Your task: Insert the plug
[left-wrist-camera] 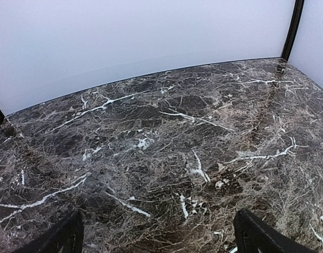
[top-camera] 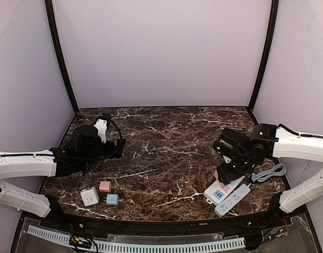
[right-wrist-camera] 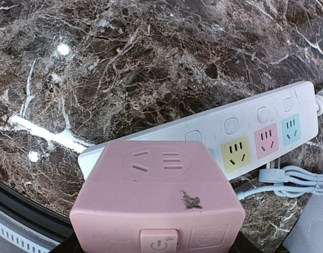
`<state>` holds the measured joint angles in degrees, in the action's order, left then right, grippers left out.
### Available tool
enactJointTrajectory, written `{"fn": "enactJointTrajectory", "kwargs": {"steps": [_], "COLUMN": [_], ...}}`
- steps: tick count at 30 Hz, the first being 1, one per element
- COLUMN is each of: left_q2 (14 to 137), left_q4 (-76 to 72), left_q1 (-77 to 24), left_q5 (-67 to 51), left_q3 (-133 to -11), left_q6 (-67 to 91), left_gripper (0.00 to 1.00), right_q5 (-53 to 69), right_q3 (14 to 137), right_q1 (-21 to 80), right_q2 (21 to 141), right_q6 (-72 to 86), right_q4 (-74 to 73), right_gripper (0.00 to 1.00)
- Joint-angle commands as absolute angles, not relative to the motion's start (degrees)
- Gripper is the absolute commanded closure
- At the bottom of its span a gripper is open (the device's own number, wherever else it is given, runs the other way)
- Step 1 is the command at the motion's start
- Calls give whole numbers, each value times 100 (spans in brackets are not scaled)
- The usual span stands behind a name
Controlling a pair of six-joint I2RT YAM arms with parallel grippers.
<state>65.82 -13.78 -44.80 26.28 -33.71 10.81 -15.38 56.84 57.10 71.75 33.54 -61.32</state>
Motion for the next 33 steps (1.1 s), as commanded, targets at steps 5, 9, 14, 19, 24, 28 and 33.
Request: {"fn": "enactJointTrajectory", "kwargs": {"steps": [5,9,14,19,24,28,33], "left_q2": [6623,6658,6672,6671,6715,6748,6759], "left_q4": [-1246,-1252,-1223,-1222,-1230,-1231,-1230], "left_q1": [-4420,-4419,-4412,-4407,-4409,-4408,-4404], "left_q5": [2385,2288,2267,2251,2230,2208,2206], "left_q3": [-3528,-3550,-3568,-3575,-3581,-3594,-3596], "left_q6": [1180,1195,1204,1204,1208,1212,1214], "left_gripper": [1,1,1,1,1,1,1], "right_q5": [-1484,-1506,-1610,-1696,-1580,-1659,-1657], "right_q3": [5452,5370,5235,5070,4912,4967,4983], "right_q1": [5659,5660,5660,5660,5660,5660,5694], "right_q2": [6895,6944,7188,7357,7344,7317,7211], "right_q6": [3962,4091,4315,4478,4467,4624,4861], "right_q4": [-6672,-6706,-6657,-6588,-6453,-6706,-7134], "right_gripper": [100,100,100,100,100,100,100]}}
